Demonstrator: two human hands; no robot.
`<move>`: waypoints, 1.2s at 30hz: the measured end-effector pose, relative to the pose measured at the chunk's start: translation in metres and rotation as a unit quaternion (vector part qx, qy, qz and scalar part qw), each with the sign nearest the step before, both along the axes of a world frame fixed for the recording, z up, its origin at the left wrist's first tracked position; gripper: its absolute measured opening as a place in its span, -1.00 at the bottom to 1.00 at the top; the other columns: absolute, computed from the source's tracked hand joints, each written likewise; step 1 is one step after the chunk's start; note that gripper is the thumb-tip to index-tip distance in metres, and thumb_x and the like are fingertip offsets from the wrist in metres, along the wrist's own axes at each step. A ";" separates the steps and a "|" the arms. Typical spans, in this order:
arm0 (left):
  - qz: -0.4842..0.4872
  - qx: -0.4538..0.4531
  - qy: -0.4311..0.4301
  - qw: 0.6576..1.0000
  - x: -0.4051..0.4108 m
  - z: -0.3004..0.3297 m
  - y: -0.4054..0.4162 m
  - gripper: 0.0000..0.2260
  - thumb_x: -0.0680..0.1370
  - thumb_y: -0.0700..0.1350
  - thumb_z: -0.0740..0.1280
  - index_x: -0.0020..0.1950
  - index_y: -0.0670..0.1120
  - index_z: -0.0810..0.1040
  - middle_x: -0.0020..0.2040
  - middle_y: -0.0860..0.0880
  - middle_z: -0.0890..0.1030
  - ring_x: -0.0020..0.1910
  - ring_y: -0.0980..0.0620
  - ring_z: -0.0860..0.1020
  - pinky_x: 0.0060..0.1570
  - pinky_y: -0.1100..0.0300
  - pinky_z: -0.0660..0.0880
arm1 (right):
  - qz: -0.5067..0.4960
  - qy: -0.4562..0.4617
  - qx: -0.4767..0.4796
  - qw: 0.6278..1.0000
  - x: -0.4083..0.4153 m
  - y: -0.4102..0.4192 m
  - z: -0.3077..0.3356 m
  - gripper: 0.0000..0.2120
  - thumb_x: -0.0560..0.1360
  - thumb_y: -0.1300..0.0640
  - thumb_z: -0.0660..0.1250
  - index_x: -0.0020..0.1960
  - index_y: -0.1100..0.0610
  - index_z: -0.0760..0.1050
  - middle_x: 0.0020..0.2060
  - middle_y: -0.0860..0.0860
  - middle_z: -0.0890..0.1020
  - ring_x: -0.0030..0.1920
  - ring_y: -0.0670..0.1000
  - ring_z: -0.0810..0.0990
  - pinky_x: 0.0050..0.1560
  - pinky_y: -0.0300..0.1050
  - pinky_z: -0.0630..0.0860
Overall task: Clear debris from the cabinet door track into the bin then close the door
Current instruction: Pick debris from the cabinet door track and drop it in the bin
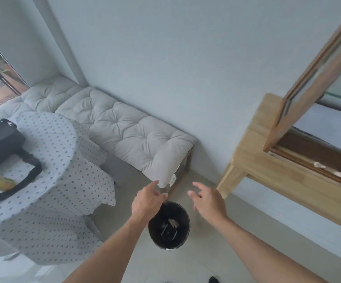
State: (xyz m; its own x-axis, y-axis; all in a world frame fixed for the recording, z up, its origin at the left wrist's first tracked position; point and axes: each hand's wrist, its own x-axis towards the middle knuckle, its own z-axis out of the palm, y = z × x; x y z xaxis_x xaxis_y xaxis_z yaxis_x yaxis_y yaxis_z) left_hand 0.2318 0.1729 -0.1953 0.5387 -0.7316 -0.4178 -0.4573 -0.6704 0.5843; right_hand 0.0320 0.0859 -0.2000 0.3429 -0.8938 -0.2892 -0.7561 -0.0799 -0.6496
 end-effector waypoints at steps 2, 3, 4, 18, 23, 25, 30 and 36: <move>-0.014 -0.030 -0.014 0.999 -0.005 0.031 -0.013 -0.41 0.50 0.18 0.41 0.53 0.22 0.44 -0.06 0.28 0.64 -0.02 0.09 0.65 0.10 -0.05 0.63 | -0.016 -0.010 -0.026 0.999 -0.006 -0.006 0.031 -0.52 0.64 -0.19 0.32 0.52 -0.08 0.51 -0.35 -0.08 0.72 -0.03 -0.03 0.74 0.11 -0.05 0.62; -0.022 -0.046 -0.018 0.999 -0.008 0.046 -0.020 -0.40 0.48 0.19 0.42 0.54 0.22 0.44 -0.06 0.29 0.64 0.01 0.09 0.64 0.13 -0.06 0.61 | -0.023 -0.012 -0.039 0.999 -0.009 -0.008 0.045 -0.51 0.63 -0.20 0.31 0.52 -0.09 0.51 -0.34 -0.08 0.71 -0.01 -0.02 0.73 0.10 -0.06 0.61; -0.035 -0.060 -0.023 0.997 -0.011 0.061 -0.027 -0.39 0.48 0.21 0.42 0.54 0.22 0.44 -0.06 0.28 0.64 0.03 0.08 0.64 0.15 -0.07 0.60 | -0.030 -0.013 -0.050 0.998 -0.012 -0.011 0.059 -0.51 0.63 -0.21 0.31 0.52 -0.09 0.50 -0.34 -0.07 0.71 -0.02 -0.01 0.73 0.07 -0.06 0.61; -0.212 -0.200 -0.090 0.952 -0.110 0.185 -0.124 -0.39 0.52 0.22 0.42 0.56 0.19 0.41 -0.08 0.28 0.66 0.13 0.08 0.59 -0.01 0.07 0.49 | -0.183 -0.015 -0.163 0.969 -0.127 -0.043 0.174 -0.53 0.60 -0.22 0.32 0.46 -0.11 0.54 0.04 -0.06 0.79 0.10 0.10 0.75 0.12 0.00 0.60; -0.260 -0.211 -0.094 0.938 -0.164 0.192 -0.144 -0.40 0.53 0.26 0.42 0.55 0.23 0.41 -0.15 0.31 0.61 -0.03 0.11 0.54 -0.04 0.08 0.50 | -0.235 0.000 -0.167 0.958 -0.184 -0.047 0.178 -0.53 0.60 -0.19 0.31 0.48 -0.11 0.53 0.00 -0.05 0.80 0.10 0.08 0.75 0.07 0.00 0.60; -0.283 -0.214 -0.098 0.930 -0.186 0.191 -0.148 -0.42 0.53 0.26 0.40 0.55 0.25 0.41 -0.17 0.31 0.60 -0.05 0.10 0.55 -0.06 0.08 0.49 | -0.256 0.001 -0.173 0.951 -0.205 -0.049 0.179 -0.53 0.60 -0.19 0.34 0.48 -0.10 0.55 0.12 -0.04 0.79 0.19 0.10 0.73 0.13 0.00 0.60; -0.320 -0.213 -0.095 0.918 -0.236 0.181 -0.160 -0.43 0.53 0.25 0.39 0.54 0.27 0.41 -0.12 0.25 0.64 -0.04 0.07 0.56 -0.06 0.11 0.47 | -0.291 0.016 -0.185 0.938 -0.251 -0.055 0.176 -0.54 0.62 -0.20 0.34 0.47 -0.09 0.55 0.16 -0.02 0.79 0.23 0.11 0.72 0.12 -0.01 0.58; -0.350 -0.194 -0.096 0.911 -0.287 0.171 -0.181 -0.42 0.52 0.20 0.45 0.54 0.24 0.43 -0.20 0.20 0.62 0.05 0.02 0.66 -0.02 0.11 0.56 | -0.293 0.021 -0.160 0.943 -0.281 -0.069 0.165 -0.52 0.62 -0.19 0.33 0.49 -0.08 0.54 0.17 -0.01 0.79 0.27 0.11 0.71 0.20 0.01 0.62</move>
State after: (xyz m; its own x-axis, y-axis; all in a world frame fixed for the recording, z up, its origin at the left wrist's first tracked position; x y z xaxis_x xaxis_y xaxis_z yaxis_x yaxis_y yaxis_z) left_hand -0.0551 -0.0086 -0.0246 -0.0816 -0.9967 -0.0018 -0.8128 0.0655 0.5789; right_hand -0.2493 0.0172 -0.0351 -0.2420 -0.9700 0.0241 -0.7563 0.1730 -0.6309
